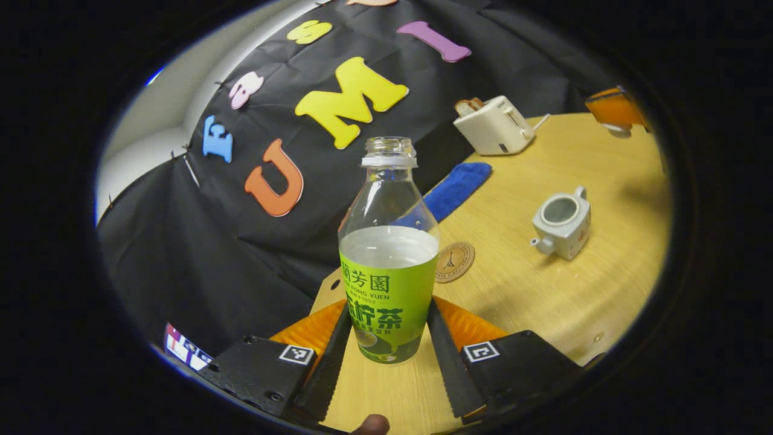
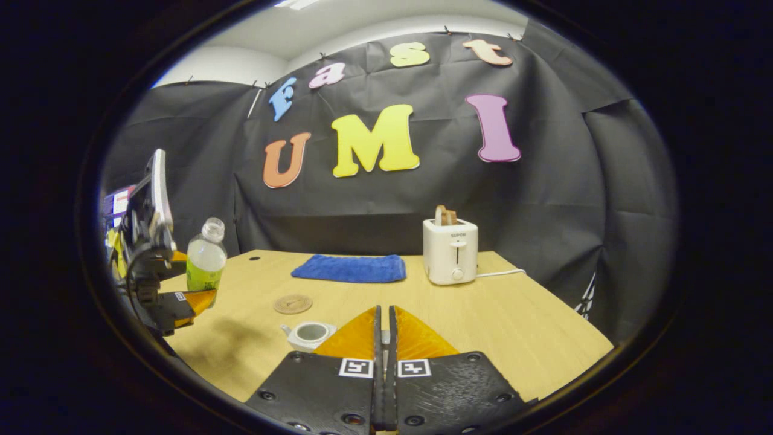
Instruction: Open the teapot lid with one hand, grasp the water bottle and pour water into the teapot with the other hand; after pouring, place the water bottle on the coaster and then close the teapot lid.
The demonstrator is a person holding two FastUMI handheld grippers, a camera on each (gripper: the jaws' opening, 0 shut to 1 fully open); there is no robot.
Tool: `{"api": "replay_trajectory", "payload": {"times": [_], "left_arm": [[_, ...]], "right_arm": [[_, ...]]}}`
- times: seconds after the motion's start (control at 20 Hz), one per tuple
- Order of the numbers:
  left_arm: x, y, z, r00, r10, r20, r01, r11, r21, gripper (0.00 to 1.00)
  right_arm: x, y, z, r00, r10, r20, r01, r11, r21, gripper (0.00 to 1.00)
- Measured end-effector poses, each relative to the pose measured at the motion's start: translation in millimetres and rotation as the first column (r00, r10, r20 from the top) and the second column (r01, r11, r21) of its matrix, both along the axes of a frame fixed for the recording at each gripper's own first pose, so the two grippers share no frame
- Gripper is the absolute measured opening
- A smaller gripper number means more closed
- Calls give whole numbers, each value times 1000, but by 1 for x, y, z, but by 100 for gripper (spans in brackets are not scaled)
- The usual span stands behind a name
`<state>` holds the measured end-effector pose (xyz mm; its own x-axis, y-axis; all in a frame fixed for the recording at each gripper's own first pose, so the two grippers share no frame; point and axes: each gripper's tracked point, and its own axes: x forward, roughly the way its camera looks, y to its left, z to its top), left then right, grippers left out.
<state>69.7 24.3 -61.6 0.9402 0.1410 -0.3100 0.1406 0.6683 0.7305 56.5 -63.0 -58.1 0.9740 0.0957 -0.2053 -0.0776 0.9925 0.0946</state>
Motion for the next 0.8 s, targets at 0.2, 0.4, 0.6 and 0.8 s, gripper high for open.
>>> {"api": "replay_trajectory", "payload": {"times": [0.2, 0.4, 0.6, 0.8], "left_arm": [[5, 6, 2, 998, -39, -40, 47, 973, 228, 75], [12, -1, 3, 993, -90, -78, 115, 894, 434, 74], [15, -14, 1, 985, -132, -115, 174, 815, 553, 74], [18, -27, -7, 974, -152, -167, 224, 747, 626, 74]], "right_arm": [[-3, -12, -4, 1000, -20, -8, 20, 1000, 5, 0], [-3, -16, -10, 999, -29, -16, 29, 1000, -1, 0], [-4, -20, -14, 999, -33, -23, 33, 999, 2, 0], [-3, -25, -21, 999, -36, -34, 36, 999, 7, 0]]}}
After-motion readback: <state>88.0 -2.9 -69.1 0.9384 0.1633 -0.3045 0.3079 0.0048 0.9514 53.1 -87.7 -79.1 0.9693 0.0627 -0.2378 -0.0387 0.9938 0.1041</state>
